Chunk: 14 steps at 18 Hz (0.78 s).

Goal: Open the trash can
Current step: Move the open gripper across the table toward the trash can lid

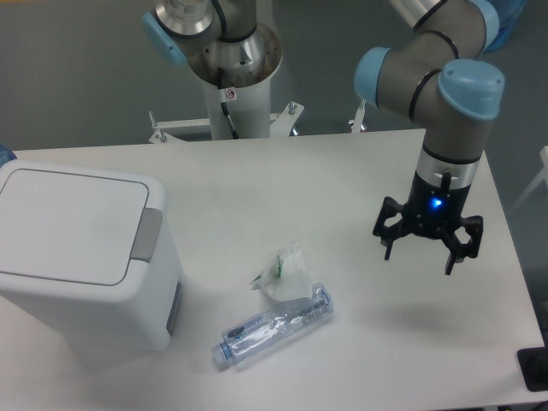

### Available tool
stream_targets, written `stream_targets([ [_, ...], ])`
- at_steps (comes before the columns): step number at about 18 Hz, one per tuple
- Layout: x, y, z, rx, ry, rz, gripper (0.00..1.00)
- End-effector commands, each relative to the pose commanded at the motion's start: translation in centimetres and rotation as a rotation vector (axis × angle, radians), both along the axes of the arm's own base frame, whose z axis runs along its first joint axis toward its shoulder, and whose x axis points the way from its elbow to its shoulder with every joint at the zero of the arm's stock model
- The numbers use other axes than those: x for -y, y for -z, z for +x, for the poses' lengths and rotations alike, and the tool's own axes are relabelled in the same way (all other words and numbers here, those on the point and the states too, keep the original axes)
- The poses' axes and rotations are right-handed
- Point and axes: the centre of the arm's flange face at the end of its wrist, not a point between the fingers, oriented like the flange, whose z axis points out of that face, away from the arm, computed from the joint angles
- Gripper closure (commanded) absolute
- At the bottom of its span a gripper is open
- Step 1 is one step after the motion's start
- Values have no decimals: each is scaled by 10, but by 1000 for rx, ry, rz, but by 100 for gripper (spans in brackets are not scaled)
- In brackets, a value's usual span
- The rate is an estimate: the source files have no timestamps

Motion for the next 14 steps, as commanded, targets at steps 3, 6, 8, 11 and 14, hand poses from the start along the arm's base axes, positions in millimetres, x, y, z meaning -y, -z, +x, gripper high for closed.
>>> stream_targets([
  [3,-18,-31,30,36,-15,79,0],
  [6,-23,-55,52,82,-5,169,0],
  [8,-29,-65,74,125,48,247,0],
  [11,-38,-88,103,172,125,358,0],
  [14,-49,-89,129,183,160,354,0],
])
